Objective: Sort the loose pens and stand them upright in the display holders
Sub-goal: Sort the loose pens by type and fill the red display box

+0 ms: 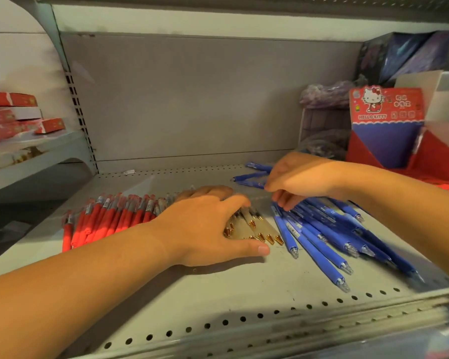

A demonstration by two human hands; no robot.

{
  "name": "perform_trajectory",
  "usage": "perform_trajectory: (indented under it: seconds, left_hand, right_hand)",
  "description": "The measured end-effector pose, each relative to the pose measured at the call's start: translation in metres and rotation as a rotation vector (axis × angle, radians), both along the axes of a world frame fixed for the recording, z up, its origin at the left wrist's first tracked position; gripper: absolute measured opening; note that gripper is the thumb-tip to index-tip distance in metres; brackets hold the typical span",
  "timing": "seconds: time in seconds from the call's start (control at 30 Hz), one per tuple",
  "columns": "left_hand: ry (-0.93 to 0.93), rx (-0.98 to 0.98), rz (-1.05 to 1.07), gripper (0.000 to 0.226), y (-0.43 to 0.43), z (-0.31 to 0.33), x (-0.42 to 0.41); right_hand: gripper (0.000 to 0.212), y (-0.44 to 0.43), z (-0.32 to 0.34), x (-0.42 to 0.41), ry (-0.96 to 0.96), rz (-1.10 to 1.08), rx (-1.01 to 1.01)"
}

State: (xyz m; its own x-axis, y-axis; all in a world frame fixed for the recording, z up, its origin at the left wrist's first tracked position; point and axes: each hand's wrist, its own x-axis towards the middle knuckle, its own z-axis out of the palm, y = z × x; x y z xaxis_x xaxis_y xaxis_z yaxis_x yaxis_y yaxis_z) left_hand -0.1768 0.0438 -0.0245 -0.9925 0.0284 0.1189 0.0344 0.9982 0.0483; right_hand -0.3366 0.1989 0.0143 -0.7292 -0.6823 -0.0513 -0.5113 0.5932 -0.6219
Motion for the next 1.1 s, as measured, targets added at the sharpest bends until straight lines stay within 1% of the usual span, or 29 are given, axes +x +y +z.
perform_trajectory:
  seconds: [0.13,0.23,0.3,0.37,0.43,0.5,0.6,0.67,0.73,0.83,0.9,0.97,1.03,1.1]
  left_hand:
    - [0.062,-0.067,-0.082,0.083,0.021,0.006,-0.011]
    - [0.042,-0.068,-0.122,0.079,0.044,0.008,-0.023]
    - [0.026,-0.059,-0.14,0.078,0.06,0.008,-0.028]
    - [0.006,-0.066,-0.154,0.081,0.076,0.005,-0.031]
    - [-0.044,-0.057,-0.176,0.088,0.092,0.002,-0.035]
    - [-0.092,-0.041,-0.199,0.096,0.106,-0.001,-0.04]
    - [-0.117,-0.1,-0.197,0.103,0.115,-0.009,-0.045]
    - [-0.131,-0.119,-0.152,0.104,0.115,-0.014,-0.047]
    - [-0.114,-0.138,-0.118,0.099,0.113,-0.016,-0.05]
    - [-0.083,-0.153,-0.122,0.085,0.109,-0.015,-0.054]
    - [-0.056,-0.146,-0.146,0.076,0.108,-0.013,-0.057]
    - [-0.05,-0.15,-0.156,0.072,0.107,-0.01,-0.059]
    - [-0.073,-0.132,-0.152,0.073,0.105,-0.009,-0.06]
    - [-0.097,-0.104,-0.143,0.078,0.103,-0.009,-0.061]
  right_hand:
    - [0.012,0.025,-0.002,-0.006,0.095,0.023,-0.014]
    - [0.009,0.046,-0.002,-0.006,0.205,0.051,-0.013]
    - [0.008,0.061,0.0,-0.005,0.245,0.067,0.0]
    - [0.008,0.076,-0.003,-0.004,0.252,0.085,0.058]
    - [0.013,0.089,-0.009,-0.003,0.273,0.114,0.16]
    - [0.022,0.1,-0.014,-0.002,0.291,0.14,0.271]
    - [0.039,0.111,-0.016,-0.004,0.283,0.164,0.442]
    - [0.037,0.116,-0.017,-0.004,0.232,0.182,0.479]
    - [0.035,0.119,-0.017,-0.004,0.218,0.206,0.478]
    - [0.047,0.126,-0.011,-0.002,0.188,0.274,0.499]
    - [0.059,0.136,-0.006,0.0,0.105,0.353,0.517]
    - [0.082,0.146,-0.003,-0.001,0.065,0.418,0.573]
    - [0.106,0.154,-0.004,-0.006,0.086,0.441,0.648]
    - [0.118,0.16,-0.008,-0.011,0.118,0.461,0.665]
